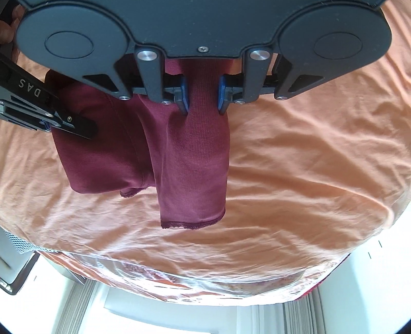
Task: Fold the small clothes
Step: 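Lift the sweater end with both tools and fold it over the bundle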
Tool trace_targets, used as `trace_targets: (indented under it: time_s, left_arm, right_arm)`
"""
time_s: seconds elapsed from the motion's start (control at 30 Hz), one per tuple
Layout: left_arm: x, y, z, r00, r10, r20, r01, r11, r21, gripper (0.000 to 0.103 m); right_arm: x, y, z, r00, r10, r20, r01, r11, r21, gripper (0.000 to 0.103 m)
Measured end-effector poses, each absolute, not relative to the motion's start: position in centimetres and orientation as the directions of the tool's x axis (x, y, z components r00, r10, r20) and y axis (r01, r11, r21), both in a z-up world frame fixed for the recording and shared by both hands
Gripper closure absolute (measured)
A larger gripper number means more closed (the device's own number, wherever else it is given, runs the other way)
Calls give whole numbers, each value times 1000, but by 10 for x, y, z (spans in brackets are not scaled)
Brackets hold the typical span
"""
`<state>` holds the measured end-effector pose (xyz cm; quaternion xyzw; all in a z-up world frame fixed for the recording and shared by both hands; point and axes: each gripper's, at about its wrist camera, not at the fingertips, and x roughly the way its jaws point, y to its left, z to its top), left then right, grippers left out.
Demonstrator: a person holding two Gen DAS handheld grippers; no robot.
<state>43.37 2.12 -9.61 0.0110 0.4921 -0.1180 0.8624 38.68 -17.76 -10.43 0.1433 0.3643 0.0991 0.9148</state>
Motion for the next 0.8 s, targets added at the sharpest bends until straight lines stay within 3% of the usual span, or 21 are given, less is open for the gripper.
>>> trace_targets:
  time_s: [0.57, 0.8]
  left_arm:
    - [425, 21, -123, 461, -185, -868, 272, 960, -61, 77]
    - [422, 22, -127, 451, -168, -877, 231, 971, -67, 73]
  right_arm:
    - [378, -202, -130, 666, 197, -719, 46, 952, 303, 86]
    - [375, -209, -131, 641, 184, -745, 68, 953, 294, 78]
